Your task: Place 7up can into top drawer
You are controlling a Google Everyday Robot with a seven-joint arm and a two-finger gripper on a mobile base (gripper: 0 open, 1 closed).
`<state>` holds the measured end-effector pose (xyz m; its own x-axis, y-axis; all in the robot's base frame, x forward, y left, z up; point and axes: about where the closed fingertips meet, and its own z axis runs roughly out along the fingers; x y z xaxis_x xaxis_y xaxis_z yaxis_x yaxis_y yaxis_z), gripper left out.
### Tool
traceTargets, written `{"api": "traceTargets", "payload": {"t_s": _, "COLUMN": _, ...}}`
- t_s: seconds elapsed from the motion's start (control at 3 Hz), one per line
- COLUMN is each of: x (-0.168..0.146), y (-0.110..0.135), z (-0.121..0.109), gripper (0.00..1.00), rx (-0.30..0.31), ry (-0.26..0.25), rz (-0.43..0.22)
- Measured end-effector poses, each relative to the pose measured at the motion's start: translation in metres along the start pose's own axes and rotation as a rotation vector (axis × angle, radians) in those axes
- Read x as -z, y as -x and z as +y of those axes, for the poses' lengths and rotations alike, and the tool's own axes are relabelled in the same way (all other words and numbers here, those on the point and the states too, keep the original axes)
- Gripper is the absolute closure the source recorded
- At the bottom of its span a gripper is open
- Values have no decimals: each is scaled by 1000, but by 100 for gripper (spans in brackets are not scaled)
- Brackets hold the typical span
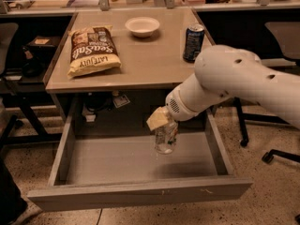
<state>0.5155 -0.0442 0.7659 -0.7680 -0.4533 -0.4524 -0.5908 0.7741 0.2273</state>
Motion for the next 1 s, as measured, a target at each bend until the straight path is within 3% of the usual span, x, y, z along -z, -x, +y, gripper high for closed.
{"api": "traceTargets", "payload": {"t_s": 0.33, "x": -24, "y": 7, "z": -10, "gripper": 100, "rx": -54, "ry": -34, "rz": -62}}
{"api": "traceTargets", "payload": {"t_s": 1.0, "x": -54, "y": 8, "z": -17, "gripper": 100, "rx": -104, "ry": -102, "rz": -123}}
